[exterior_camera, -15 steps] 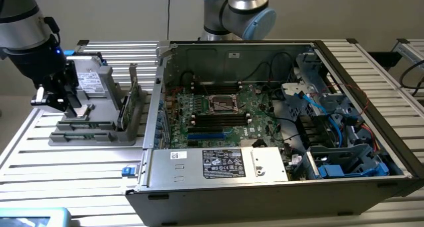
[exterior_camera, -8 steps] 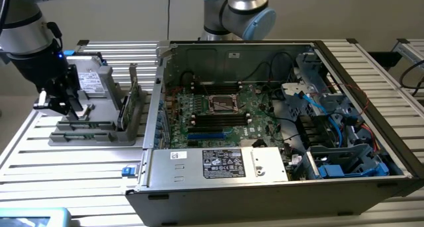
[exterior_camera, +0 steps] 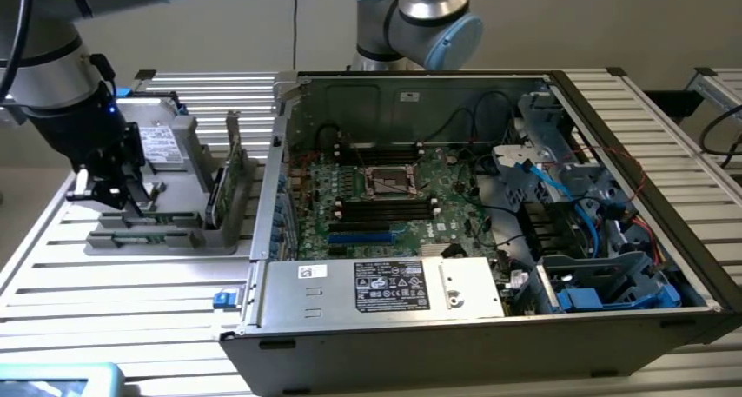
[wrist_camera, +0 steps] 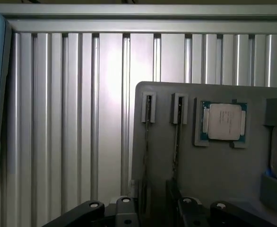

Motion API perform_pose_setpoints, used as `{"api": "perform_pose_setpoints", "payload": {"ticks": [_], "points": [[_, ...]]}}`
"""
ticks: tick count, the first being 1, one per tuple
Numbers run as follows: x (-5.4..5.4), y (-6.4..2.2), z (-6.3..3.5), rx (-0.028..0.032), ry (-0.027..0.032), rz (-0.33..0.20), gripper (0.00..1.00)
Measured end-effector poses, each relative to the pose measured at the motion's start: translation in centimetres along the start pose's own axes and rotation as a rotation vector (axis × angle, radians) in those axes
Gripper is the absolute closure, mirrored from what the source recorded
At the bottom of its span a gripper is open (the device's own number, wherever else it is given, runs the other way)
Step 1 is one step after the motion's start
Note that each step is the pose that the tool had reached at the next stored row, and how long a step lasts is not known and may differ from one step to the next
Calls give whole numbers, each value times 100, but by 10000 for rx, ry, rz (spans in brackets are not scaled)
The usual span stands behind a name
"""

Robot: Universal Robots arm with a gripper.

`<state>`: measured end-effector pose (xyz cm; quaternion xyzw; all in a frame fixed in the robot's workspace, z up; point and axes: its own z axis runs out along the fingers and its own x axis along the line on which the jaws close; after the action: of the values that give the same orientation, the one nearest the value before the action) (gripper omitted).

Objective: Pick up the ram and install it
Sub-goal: 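Pick up the ram and move it above insertion slot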

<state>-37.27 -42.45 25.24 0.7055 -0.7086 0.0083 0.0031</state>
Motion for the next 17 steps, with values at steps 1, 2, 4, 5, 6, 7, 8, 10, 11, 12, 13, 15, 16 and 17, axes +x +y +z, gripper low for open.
{"api": "perform_pose_setpoints", "payload": {"ticks": [1,2,4,5,6,7,8,10,11,12,13,15,16,17], "points": [[0,0,17,-1,0,0,64],[1,0,37,0,0,-1,64],[14,-1,73,2,0,-3,64],[23,-1,91,4,0,0,64],[32,-1,109,4,1,0,64],[37,-1,128,6,0,1,64],[40,-1,146,6,0,1,64],[42,-1,182,5,0,3,64],[44,-2,200,5,0,2,64],[45,-2,219,5,0,4,64],[46,-4,236,5,0,5,64],[50,-7,273,5,0,8,64],[52,-8,291,5,0,10,64],[54,-9,310,5,0,12,64]]}}
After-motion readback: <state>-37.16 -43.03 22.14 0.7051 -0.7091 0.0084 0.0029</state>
